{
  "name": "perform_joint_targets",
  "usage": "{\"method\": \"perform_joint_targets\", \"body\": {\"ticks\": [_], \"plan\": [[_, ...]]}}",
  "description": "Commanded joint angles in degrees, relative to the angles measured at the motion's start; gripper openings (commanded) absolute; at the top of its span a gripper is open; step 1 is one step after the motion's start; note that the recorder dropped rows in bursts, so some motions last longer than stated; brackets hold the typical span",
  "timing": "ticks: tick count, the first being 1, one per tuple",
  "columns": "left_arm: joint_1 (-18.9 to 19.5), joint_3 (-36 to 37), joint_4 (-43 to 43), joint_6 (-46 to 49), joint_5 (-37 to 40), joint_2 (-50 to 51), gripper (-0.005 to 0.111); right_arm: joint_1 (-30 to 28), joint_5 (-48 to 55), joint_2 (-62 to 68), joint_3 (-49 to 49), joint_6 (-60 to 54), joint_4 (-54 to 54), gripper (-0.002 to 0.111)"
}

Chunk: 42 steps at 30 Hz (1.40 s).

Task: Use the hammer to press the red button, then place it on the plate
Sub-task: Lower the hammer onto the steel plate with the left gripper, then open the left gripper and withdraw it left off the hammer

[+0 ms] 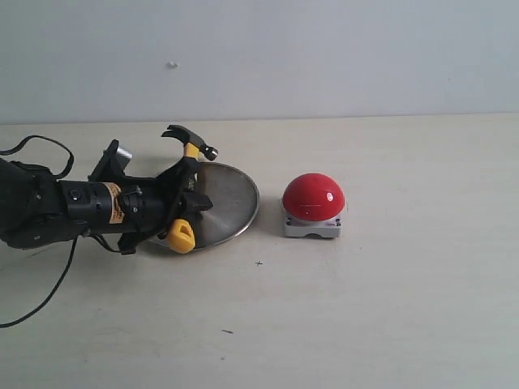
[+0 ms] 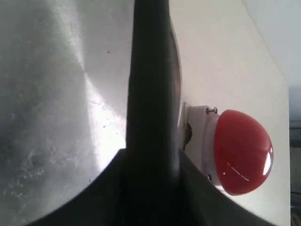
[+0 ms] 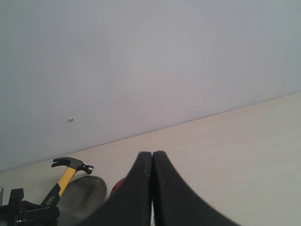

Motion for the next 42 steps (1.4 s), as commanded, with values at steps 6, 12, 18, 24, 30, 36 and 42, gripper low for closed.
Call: {"method": "perform_joint_targets", "body": {"ticks": [6,12,18,24,30,36,42], "plan": [[-0.11,-1.08,-0.86,1.69,-3.32,0.85,0.000,0.08,-0.16,-0.41,0.31,-0.30,-0.15,0.000],[-0.11,-1.08,-0.74,1.69,-3.94,1.00,0.000,0.08,-0.16,-0.41,0.31,-0.30,-0.15,0.000],[0.02,-1.08,2.16,1.69,-3.91,1.00,0.000,0.08,-0.16,-0.41,0.31,-0.30,-0.15,0.000],[0.02,-1.08,2.29,1.69,-3.21,1.00,0.000,0.08,-0.16,-0.41,0.31,-0.30,-0.15,0.000],[0.11,-1.08,2.29,1.69,-0.72,0.89,0.019,0.08,-0.16,-0.41,0.31,-0.30,-0.15,0.000],[0.11,-1.08,2.51,1.69,-0.72,0.89,0.046,0.08,-0.16,-0.41,0.31,-0.30,-0.15,0.000],[0.11,-1.08,2.94,1.44,0.30,0.89,0.046,0.08,-0.16,-0.41,0.31,-0.30,-0.15,0.000]]}}
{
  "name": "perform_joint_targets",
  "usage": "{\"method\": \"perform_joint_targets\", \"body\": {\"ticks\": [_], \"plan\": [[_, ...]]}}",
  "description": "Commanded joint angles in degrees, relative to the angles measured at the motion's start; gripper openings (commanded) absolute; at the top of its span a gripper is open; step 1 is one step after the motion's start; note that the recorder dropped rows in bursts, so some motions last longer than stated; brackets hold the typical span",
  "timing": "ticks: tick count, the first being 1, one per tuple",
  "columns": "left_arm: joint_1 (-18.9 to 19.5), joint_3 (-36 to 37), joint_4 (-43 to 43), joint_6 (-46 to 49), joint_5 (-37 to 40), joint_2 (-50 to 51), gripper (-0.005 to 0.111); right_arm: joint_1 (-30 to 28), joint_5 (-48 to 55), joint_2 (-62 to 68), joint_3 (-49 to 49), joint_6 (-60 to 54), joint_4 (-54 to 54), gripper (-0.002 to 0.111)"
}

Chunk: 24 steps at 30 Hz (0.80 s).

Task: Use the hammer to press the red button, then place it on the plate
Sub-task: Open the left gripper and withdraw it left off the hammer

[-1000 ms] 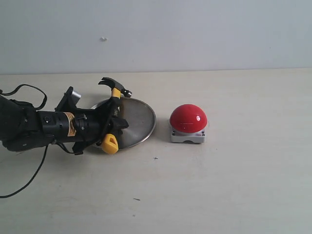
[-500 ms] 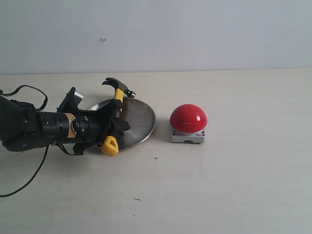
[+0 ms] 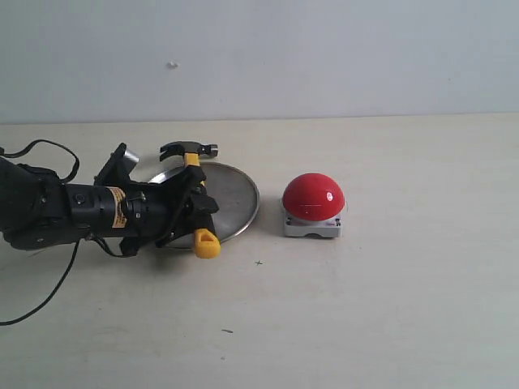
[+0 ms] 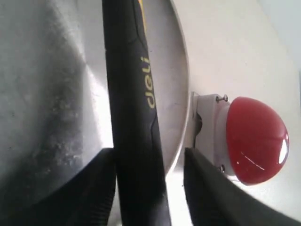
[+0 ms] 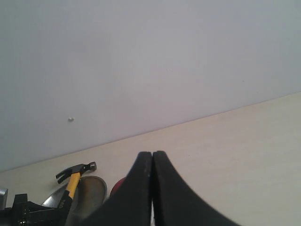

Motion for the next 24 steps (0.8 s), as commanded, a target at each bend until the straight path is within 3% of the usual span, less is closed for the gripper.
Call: {"method": "perform_joint_targets", "body": {"ticks": [1,18,21,24], "plan": [[0.11,-0.40,0.43,0.07,0.77,-0.70,0.046,0.08,-0.26,-0.41,0.31,-0.19,-0.15,0.000],[0.77,-0.16,10.07,-6.00,7.56,-8.36,0.044,0.08,-0.26,-0.41,0.31,-0.19,-0.15,0.000],[0.77,-0.05,16.43,-10.78,10.59,-11.62,0.031,0.08,-0.26,-0.41,0.31,-0.19,-0.15,0.000],[0.77,1.27,22.45,-14.79,14.35,-15.58,0.007,0.08,-0.26,-0.41,0.31,-0.19,-0.15,0.000]]}}
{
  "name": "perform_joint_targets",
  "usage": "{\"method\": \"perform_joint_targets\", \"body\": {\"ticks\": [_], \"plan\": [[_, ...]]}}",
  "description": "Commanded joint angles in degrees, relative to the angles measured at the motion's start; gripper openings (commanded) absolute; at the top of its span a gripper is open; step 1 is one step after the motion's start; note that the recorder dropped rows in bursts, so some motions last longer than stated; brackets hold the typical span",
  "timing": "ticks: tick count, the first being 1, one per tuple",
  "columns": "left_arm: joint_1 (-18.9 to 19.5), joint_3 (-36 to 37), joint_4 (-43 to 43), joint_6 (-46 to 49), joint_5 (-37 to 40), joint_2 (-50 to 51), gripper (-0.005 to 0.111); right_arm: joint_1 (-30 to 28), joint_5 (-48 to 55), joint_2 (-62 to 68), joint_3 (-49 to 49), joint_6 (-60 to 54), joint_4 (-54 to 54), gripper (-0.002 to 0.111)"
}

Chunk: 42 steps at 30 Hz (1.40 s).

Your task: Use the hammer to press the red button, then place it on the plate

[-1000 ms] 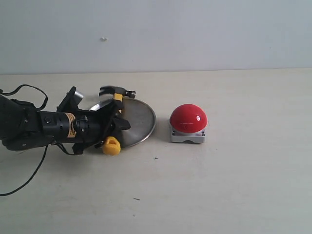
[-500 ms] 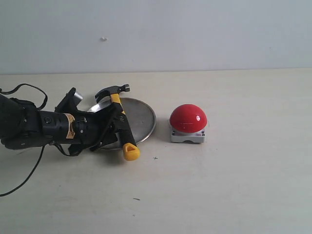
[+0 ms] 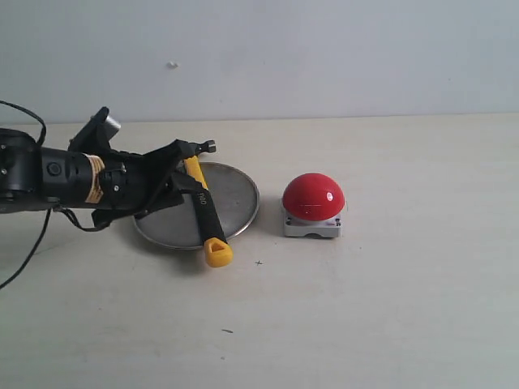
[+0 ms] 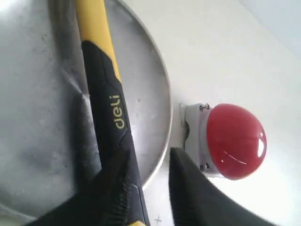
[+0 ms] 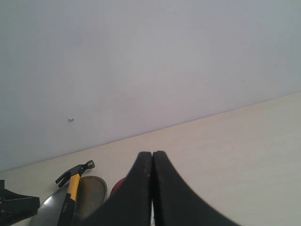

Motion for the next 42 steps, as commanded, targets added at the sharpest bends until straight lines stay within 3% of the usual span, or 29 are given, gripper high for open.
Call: {"method": "perform_joint_targets", "body": {"ticks": [1,8,13,21,30,42], "plan": [[0.20,1.96,8.45,-5.03,6.34,-6.42,0.000,0.08,-0.26,-0.41,0.31,-0.19,-0.15,0.000],[0.69,6.94,13.87,-4.23,9.68,-22.21,0.000,0.08,-0.26,-0.41,0.31,-0.19,-0.15,0.000],[0.69,19.24,14.18,1.20,11.61,-48.44,0.000,0.08,-0.26,-0.41,0.31,-0.19,-0.26,0.000],[0.69,39.61,14.41,1.18,12.72,-90.76,0.000,0.08,-0.26,-0.41,0.31,-0.19,-0.26,0.000],[0.69,48.51,16.13,1.34,20.30,-104.41,0.000,0.08,-0.26,-0.41,0.31,-0.29,-0.26,0.000],[0.69,50.93,17.75,1.46,23.24,-106.78,0.000,0.08,-0.26,-0.41,0.31,-0.29,-0.26,0.000]]}}
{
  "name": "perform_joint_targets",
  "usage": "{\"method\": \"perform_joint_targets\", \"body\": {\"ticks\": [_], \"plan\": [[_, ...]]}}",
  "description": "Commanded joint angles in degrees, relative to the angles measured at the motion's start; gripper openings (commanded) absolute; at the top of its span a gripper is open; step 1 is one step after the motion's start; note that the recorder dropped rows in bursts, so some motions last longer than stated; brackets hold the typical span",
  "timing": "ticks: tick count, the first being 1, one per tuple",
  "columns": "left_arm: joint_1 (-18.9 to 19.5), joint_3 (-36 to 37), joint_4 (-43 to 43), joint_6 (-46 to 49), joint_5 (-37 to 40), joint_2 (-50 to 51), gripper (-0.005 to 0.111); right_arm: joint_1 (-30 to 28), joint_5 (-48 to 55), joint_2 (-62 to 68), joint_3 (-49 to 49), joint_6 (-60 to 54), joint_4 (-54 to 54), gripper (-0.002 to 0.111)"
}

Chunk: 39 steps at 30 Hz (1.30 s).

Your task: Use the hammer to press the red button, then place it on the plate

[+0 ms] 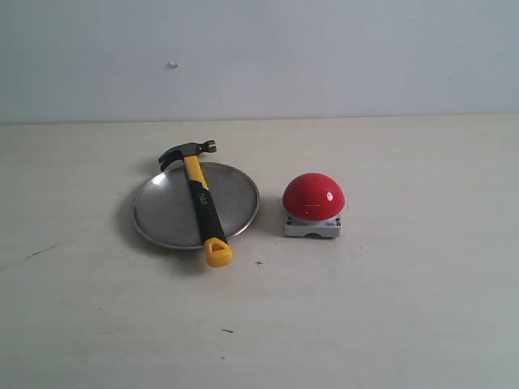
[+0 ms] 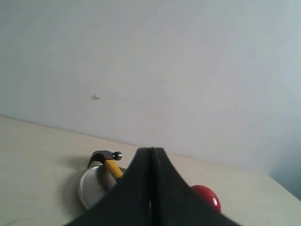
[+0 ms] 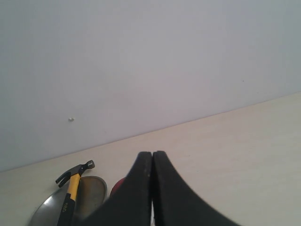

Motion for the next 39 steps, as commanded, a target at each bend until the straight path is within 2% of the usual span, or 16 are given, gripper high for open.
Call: {"method": "perform_joint_targets", "body": {"ticks": [1,5,10,18,28,31,34,36,39], "plan": [[0.12,0.38,1.46,0.39,1.52,-0.34,0.000,0.08,-0.26,-0.41,0.31,-0.29,-0.26,0.000],[0.12,1.20,3.21,0.28,1.05,-0.34,0.000,0.08,-0.26,-0.41,0.31,-0.29,-0.26,0.000],[0.12,1.77,3.25,0.13,-7.69,-0.34,0.000,0.08,-0.26,-0.41,0.31,-0.29,-0.26,0.000],[0.12,1.77,3.25,0.13,-16.05,-0.34,0.000,0.08,-0.26,-0.41,0.31,-0.29,-0.26,0.000],[0.12,1.77,3.25,0.23,-16.71,-0.34,0.000,0.08,-0.38,-0.41,0.31,-0.72,-0.41,0.000],[0.12,1.77,3.25,0.23,-16.71,-0.34,0.000,0.08,-3.34,-0.41,0.31,-1.36,-2.61,0.000],[0.12,1.77,3.25,0.23,-16.71,-0.34,0.000,0.08,-3.73,-0.28,1.37,-6.66,-3.98,0.000],[0.12,1.77,3.25,0.23,-16.71,-0.34,0.000,0.08,-7.45,-0.44,4.34,-10.77,-3.98,0.000],[0.12,1.77,3.25,0.23,-16.71,-0.34,0.000,0.08,-17.56,-2.29,9.99,-10.64,-3.69,0.000]]}}
